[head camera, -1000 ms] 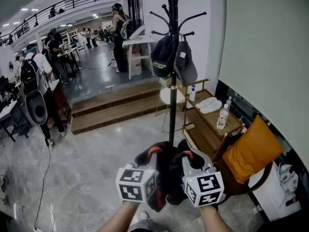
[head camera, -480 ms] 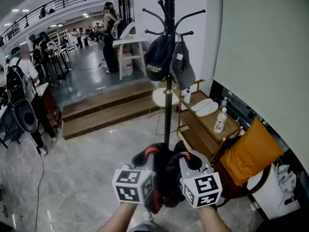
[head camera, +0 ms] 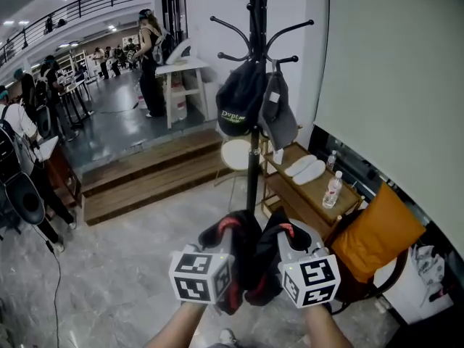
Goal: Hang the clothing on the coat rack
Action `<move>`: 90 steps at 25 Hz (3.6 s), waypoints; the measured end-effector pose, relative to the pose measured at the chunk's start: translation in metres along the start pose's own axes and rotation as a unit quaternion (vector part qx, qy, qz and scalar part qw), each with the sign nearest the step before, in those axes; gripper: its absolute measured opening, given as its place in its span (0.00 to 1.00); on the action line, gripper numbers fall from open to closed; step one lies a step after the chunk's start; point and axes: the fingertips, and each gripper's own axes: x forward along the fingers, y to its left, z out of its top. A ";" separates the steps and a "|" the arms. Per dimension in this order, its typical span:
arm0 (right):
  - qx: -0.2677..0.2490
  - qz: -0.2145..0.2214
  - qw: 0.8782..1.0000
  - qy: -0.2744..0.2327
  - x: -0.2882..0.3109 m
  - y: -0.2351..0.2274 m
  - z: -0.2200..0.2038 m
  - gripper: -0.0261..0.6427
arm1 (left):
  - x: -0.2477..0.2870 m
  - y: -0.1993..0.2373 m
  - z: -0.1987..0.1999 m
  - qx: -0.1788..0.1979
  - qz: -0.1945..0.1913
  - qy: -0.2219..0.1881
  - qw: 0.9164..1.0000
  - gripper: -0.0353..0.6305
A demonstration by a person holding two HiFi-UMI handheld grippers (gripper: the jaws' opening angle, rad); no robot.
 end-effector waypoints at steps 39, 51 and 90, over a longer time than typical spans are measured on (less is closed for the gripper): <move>-0.038 -0.088 0.995 -0.025 0.130 -0.081 0.031 0.06 | 0.101 0.143 0.086 0.049 0.023 -0.072 0.996 0.08; -0.019 -0.101 0.995 -0.019 0.163 -0.129 0.017 0.06 | 0.140 0.175 0.101 0.050 0.058 -0.082 0.994 0.08; 0.045 -0.094 0.994 0.035 0.275 -0.234 -0.057 0.06 | 0.294 0.201 0.066 0.050 0.083 -0.008 0.995 0.08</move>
